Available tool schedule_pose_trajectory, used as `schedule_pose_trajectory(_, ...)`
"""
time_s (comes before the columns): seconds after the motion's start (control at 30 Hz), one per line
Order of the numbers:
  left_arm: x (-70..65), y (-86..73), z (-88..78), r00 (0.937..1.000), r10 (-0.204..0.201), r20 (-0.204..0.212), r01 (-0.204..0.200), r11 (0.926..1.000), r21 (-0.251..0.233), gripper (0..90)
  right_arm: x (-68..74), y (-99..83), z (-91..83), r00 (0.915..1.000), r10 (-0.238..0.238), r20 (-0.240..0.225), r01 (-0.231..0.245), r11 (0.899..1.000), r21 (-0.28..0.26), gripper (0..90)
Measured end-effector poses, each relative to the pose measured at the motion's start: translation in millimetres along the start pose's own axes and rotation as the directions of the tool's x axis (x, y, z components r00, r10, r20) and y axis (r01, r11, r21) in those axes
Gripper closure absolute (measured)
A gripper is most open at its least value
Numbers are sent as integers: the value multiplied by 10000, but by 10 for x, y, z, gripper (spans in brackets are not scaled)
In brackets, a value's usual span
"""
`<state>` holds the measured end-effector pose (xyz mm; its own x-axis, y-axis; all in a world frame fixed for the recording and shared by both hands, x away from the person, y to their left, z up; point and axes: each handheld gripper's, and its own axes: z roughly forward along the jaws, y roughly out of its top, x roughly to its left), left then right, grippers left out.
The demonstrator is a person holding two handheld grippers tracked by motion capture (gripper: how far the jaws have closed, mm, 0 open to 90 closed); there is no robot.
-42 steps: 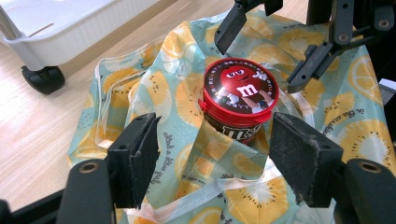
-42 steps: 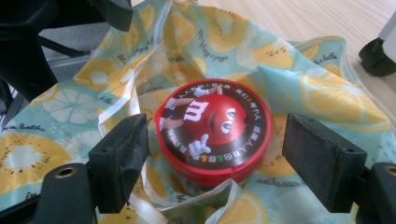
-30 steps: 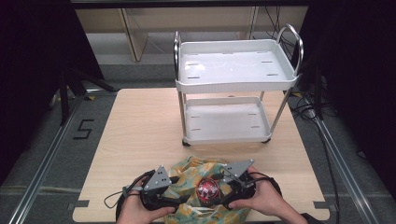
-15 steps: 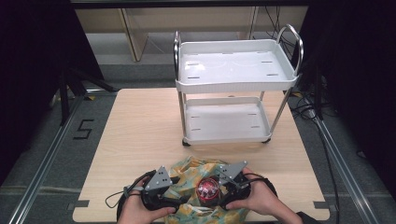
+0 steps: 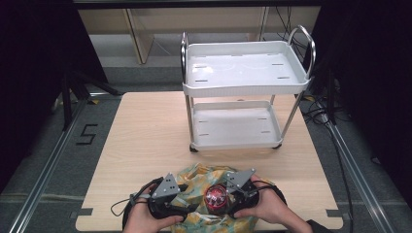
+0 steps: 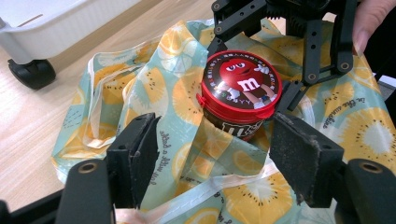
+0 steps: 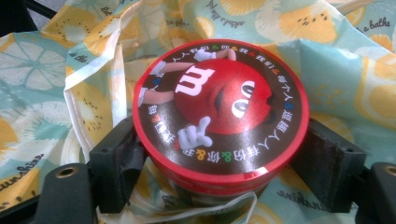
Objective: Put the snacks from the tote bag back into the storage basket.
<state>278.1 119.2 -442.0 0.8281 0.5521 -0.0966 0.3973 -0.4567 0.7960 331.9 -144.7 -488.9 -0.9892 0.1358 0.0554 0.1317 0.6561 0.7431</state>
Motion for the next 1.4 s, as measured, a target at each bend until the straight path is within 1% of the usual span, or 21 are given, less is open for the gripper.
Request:
schedule_pose_trajectory(0.03,-1,0,0,10000,-11,6,11,10000,-11,320,-10,2,5,9998,-215,-13,215,9998,-59,247)
schedule_pose_trajectory(0.1,-1,-1,1,10000,-6,0,6,10000,-16,320,-10,-5,19,9997,-245,12,245,9996,-160,249)
schedule_pose_trajectory(0.17,-1,-2,1,10000,0,-2,0,10000,-22,320,-1,-11,14,10000,-4,-48,4,9999,-102,251)
schedule_pose_trajectory(0.2,-1,-2,2,10000,5,1,-5,10000,-27,319,-15,-7,18,9995,-310,-14,310,9994,-174,253)
schedule_pose_trajectory(0.23,1,-2,2,10000,13,2,-13,10000,-23,319,-14,-6,17,9993,-372,-4,372,9992,-170,254)
schedule_pose_trajectory(0.27,-5,-4,4,10000,-97,10,97,9999,-86,319,-11,-6,17,9992,-395,-23,395,9990,-193,255)
schedule_pose_trajectory(0.3,-12,-6,8,9998,-208,60,209,9997,-160,319,0,-9,9,9998,-176,-75,175,9998,-122,256)
schedule_pose_trajectory(0.5,4,-10,8,9999,-41,-91,41,10000,-11,317,-19,-14,4,9984,-522,-198,519,9985,-159,259)
schedule_pose_trajectory(0.53,-10,-12,17,9998,-192,13,192,9997,-158,317,-15,-14,0,9986,-455,-263,451,9989,-161,259)
schedule_pose_trajectory(0.63,8,-15,21,10000,-24,-22,24,10000,-24,317,-21,-14,0,9976,-624,-285,620,9979,-161,259)
schedule_pose_trajectory(0.83,2,-15,18,9999,-105,15,105,9999,-100,317,-35,-7,2,9938,-1069,-299,1061,9940,-268,260)
schedule_pose_trajectory(0.87,3,-15,16,10000,-95,11,95,9999,-98,317,-35,-6,0,9937,-1078,-298,1071,9939,-255,260)
schedule_pose_trajectory(0.9,3,-15,14,10000,-99,-2,99,9999,-100,317,-19,-10,-7,9965,-763,-329,758,9970,-158,260)
schedule_pose_trajectory(0.93,3,-15,14,9999,-104,-6,104,9999,-107,317,-16,-11,-9,9968,-732,-326,727,9972,-152,260)
schedule_pose_trajectory(1.13,10,-12,7,10000,-12,-58,12,10000,-50,317,-20,-6,-15,9966,-732,-372,724,9971,-234,260)
schedule_pose_trajectory(1.17,21,-10,-1,9999,127,-53,-127,9999,34,317,-33,-2,-14,9947,-975,-340,966,9949,-292,260)
schedule_pose_trajectory(1.2,21,-11,-2,9999,77,-72,-77,10000,15,317,-24,-2,-17,9958,-810,-427,799,9965,-250,260)
schedule_pose_trajectory(1.23,-4,-12,12,9998,-213,-20,213,9994,-257,317,-20,-3,-25,9973,-607,-416,596,9978,-285,260)
schedule_pose_trajectory(1.27,7,-13,9,9999,-131,-26,130,9997,-205,316,-18,-1,-29,9976,-568,-407,557,9981,-278,260)
schedule_pose_trajectory(1.3,7,-15,10,9998,-189,-11,189,9996,-232,317,-35,7,-29,9956,-856,-376,840,9956,-420,260)
schedule_pose_trajectory(1.4,16,-13,4,9999,-169,27,170,9996,-217,317,-29,16,-64,9976,-550,-411,530,9974,-481,260)
